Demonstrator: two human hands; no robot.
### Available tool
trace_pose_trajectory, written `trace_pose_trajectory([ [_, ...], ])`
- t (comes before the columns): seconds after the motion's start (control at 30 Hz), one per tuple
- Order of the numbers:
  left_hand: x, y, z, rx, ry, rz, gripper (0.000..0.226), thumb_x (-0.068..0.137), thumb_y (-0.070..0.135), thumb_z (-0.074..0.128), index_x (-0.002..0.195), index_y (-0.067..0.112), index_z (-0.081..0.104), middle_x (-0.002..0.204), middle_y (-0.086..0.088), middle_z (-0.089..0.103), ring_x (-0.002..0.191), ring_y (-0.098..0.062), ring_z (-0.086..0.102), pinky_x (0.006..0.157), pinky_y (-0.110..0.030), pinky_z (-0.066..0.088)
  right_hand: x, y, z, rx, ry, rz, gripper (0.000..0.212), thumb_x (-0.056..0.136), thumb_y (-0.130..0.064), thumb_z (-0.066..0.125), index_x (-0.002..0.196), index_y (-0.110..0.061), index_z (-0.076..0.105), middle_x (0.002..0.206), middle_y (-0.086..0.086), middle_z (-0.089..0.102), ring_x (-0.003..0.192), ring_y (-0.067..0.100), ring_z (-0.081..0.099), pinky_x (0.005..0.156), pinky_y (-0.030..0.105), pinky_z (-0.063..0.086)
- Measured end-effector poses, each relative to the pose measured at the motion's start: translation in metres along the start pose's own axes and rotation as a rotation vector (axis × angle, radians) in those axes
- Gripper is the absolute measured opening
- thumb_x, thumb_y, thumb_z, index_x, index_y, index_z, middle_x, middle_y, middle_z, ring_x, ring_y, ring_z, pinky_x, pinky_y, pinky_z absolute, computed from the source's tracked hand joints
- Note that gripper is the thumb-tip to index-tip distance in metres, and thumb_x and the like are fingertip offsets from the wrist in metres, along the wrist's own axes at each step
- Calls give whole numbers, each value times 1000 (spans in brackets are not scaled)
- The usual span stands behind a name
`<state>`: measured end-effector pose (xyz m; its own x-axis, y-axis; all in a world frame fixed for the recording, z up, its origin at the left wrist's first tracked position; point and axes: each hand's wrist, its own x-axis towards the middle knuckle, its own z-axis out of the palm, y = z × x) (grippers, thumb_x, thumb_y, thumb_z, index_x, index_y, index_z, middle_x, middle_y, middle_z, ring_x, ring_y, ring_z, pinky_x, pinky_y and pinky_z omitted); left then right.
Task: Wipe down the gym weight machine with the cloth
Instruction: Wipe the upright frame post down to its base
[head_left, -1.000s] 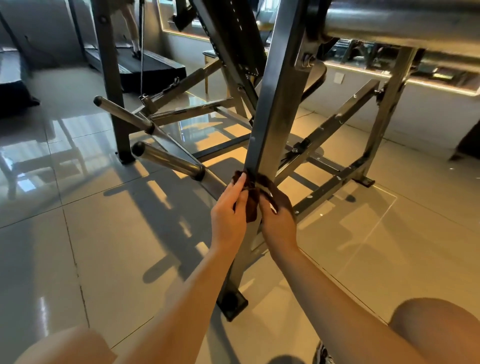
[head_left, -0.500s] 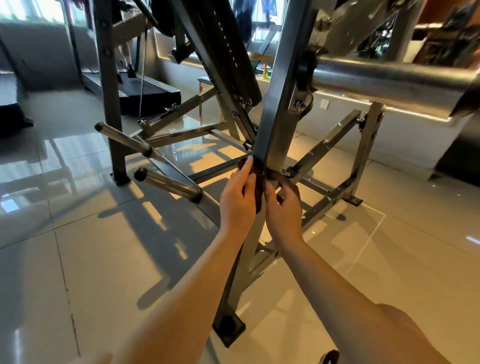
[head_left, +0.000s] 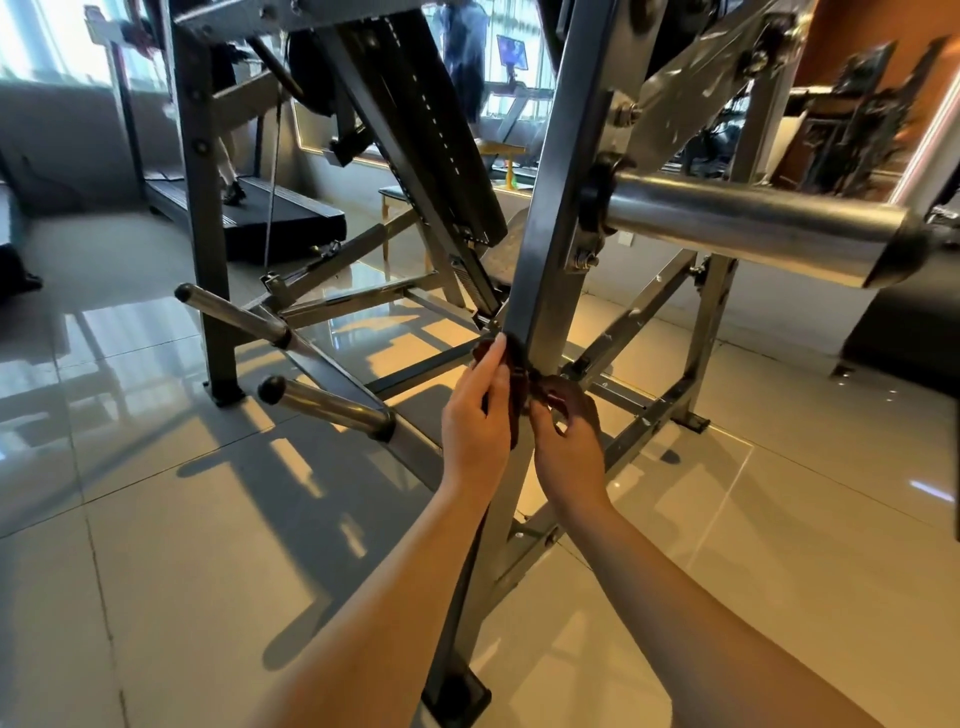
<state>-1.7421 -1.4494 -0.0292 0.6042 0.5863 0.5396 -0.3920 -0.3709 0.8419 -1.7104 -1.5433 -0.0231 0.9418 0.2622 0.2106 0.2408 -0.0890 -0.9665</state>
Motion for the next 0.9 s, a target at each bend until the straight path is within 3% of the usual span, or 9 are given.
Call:
trace_pose_trajectory([
  [0.13, -32, -28, -7, 1, -5, -25, 41, 104, 23, 50, 144, 32, 50, 135, 1, 61, 126, -10, 59, 105, -33, 51, -6, 9, 4, -77, 27, -69, 23, 106, -29, 52, 127, -38, 53, 106, -32, 53, 97, -12, 51, 80, 8, 39],
  [0.23, -62, -47, -16, 45, -9, -138, 42, 101, 31, 51, 142, 41, 50, 137, 5, 60, 126, -14, 59, 104, -44, 53, -11, 12, 5, -109, 12, -77, 33, 106, -33, 49, 139, -30, 53, 125, -18, 59, 114, -1, 52, 98, 22, 44],
  [0.33, -55, -38, -19, 57, 4, -221, 41, 103, 21, 54, 140, 38, 52, 121, 8, 68, 112, -11, 65, 98, -38, 56, -13, 14, 3, -105, -1, -89, 34, 106, -33, 51, 139, -32, 53, 130, -14, 60, 117, 3, 52, 99, 25, 46],
  [0.43, -35, -18, -13, 49, 31, -207, 39, 104, 17, 54, 142, 28, 55, 110, 14, 69, 102, 1, 65, 90, -21, 55, -14, 13, 0, -72, -39, -85, 31, 106, -30, 51, 137, -34, 53, 124, -17, 59, 111, 0, 51, 92, 18, 45],
  [0.5, -32, -11, -4, 45, 50, -212, 39, 106, 19, 50, 144, 28, 53, 111, 22, 64, 104, 6, 62, 87, -13, 51, -18, 16, 1, -51, -44, -75, 32, 106, -30, 51, 138, -33, 54, 127, -17, 59, 114, 0, 50, 91, 15, 42],
  [0.57, -40, -17, 0, 49, 84, -245, 36, 108, 26, 45, 143, 33, 51, 115, 25, 61, 111, 0, 61, 92, -18, 50, -22, 20, 3, -59, -41, -67, 34, 107, -31, 49, 140, -31, 54, 132, -13, 59, 117, 2, 49, 95, 20, 42],
  [0.63, -58, -35, -5, 71, 93, -293, 31, 109, 30, 42, 139, 33, 48, 114, 21, 62, 109, -8, 63, 86, -21, 52, -25, 27, 3, -72, -53, -53, 32, 107, -31, 48, 139, -29, 55, 132, -12, 58, 116, 2, 47, 96, 22, 41],
  [0.77, -96, -69, -27, 85, 69, -467, 15, 108, 30, 45, 123, 34, 45, 112, -3, 66, 96, -17, 67, 59, -18, 54, -30, 45, 5, -124, -48, -20, 30, 106, -31, 50, 135, -28, 56, 120, -18, 51, 115, 3, 47, 94, 23, 40],
  [0.9, -67, -52, -26, 93, 102, -361, 15, 104, 26, 55, 119, 25, 55, 102, 10, 68, 95, -5, 67, 78, -18, 57, -30, 60, 17, -126, -10, -10, 30, 105, -31, 54, 134, -24, 55, 114, -17, 51, 108, 3, 50, 91, 15, 45],
])
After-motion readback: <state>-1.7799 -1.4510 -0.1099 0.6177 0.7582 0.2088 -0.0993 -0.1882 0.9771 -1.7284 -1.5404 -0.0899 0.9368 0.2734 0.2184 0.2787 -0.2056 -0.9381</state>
